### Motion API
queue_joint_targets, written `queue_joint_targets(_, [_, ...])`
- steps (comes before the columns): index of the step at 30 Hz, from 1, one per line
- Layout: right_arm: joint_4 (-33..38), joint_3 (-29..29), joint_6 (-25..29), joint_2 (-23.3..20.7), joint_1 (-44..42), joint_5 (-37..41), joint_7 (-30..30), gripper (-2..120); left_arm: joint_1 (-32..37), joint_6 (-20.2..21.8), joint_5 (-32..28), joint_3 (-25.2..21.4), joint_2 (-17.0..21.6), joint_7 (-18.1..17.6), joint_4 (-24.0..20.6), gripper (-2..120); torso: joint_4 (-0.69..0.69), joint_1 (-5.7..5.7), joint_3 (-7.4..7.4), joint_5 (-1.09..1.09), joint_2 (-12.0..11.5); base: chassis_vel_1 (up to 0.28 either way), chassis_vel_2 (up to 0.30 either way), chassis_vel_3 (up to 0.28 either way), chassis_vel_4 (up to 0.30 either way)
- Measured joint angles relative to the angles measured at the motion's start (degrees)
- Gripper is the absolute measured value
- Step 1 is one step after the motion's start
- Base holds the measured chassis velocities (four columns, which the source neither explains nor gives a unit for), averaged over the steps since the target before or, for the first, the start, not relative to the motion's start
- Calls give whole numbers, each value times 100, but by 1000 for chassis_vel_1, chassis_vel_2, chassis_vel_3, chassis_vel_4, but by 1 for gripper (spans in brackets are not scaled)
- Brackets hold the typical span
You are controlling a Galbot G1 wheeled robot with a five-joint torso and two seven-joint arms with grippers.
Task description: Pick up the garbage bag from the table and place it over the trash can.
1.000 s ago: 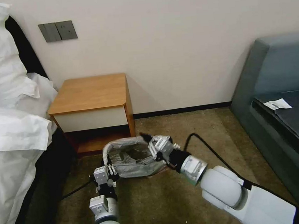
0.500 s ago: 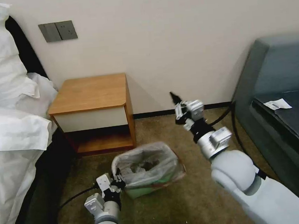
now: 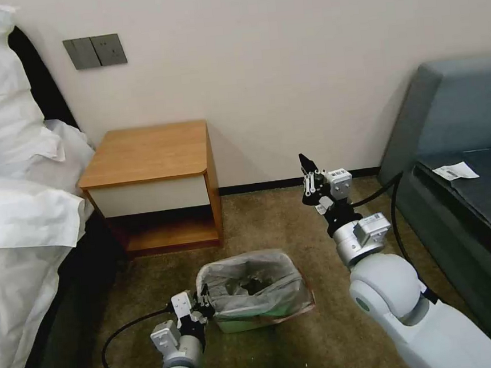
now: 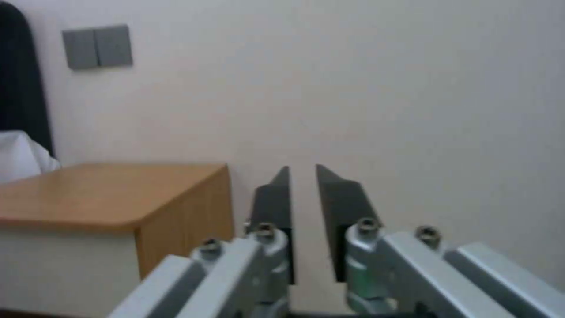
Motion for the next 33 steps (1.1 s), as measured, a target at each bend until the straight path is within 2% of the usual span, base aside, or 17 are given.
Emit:
queue_joint_targets(1, [-58,-81,19,63,-127,2,99,20,-10,-30,30,-1,-6,9,20,11,-1,0,0,0,0,0,0,0,0])
queue_joint_targets(3, [-118,-129,84,119,-245,-17,135,23,-16,-55,54,-2,-10,19,35,11,0,0,0,-1,0,0,0,0,0])
queue_joint_targets(7, [-660,-323,860,504,-868,-516,69,43,-24,-154,141,-1,-11,73,75,11,-2,0,0,0,0,0,0,0,0])
queue_joint_targets(8, [-660,-323,860,504,-868,-516,69,43,-24,-154,141,-1,-11,73,75,11,-2,0,0,0,0,0,0,0,0])
queue_joint_targets(10, [-765,-331,946,637,-927,-568,80,55,-24,-162,159,4,-2,83,74,11,-2,0,0,-1,0,0,0,0,0])
queue_joint_targets(14, [-810,-314,988,699,-927,-614,77,65,-27,-182,171,5,9,91,75,11,-1,0,0,-1,0,0,0,0,0])
queue_joint_targets(16, [-836,-296,998,743,-921,-629,78,76,-36,-252,208,5,21,124,82,11,-1,0,0,-1,0,0,0,0,0])
queue_joint_targets(17, [-836,-296,998,743,-921,-629,78,76,-36,-252,208,5,21,124,82,11,-1,0,0,-1,0,0,0,0,0])
queue_joint_targets(21, [-857,-288,1002,794,-910,-651,77,93,-42,-372,274,4,38,179,104,11,-1,0,0,0,0,0,0,0,0])
queue_joint_targets(22, [-857,-288,1002,794,-910,-651,77,93,-42,-372,274,4,38,179,104,11,-1,0,0,0,0,0,0,0,0])
queue_joint_targets(23, [-860,-288,1002,802,-902,-657,73,97,-41,-397,289,7,38,192,105,17,-1,0,0,0,0,0,0,0,0])
queue_joint_targets(26, [-867,-288,1002,806,-874,-662,64,100,-37,-446,307,10,38,213,105,30,-1,0,0,0,0,0,0,0,0])
queue_joint_targets(29, [-869,-288,1001,806,-869,-663,62,100,-36,-451,308,11,38,217,105,34,-1,0,0,0,0,0,0,0,0])
queue_joint_targets(30, [-869,-288,1000,805,-864,-664,58,100,-36,-453,308,12,37,219,105,40,-1,0,0,0,0,0,0,0,0])
queue_joint_targets(31, [-869,-288,1000,805,-864,-664,58,100,-36,-453,308,12,37,219,105,40,-1,0,0,0,0,0,0,0,0])
queue_joint_targets(32, [-870,-287,999,803,-859,-664,55,100,-35,-454,308,13,37,221,105,49,-1,0,0,0,0,0,0,0,0])
queue_joint_targets(33, [-870,-288,998,803,-855,-665,53,100,-35,-454,308,14,38,222,105,52,-1,0,0,0,0,0,0,0,0])
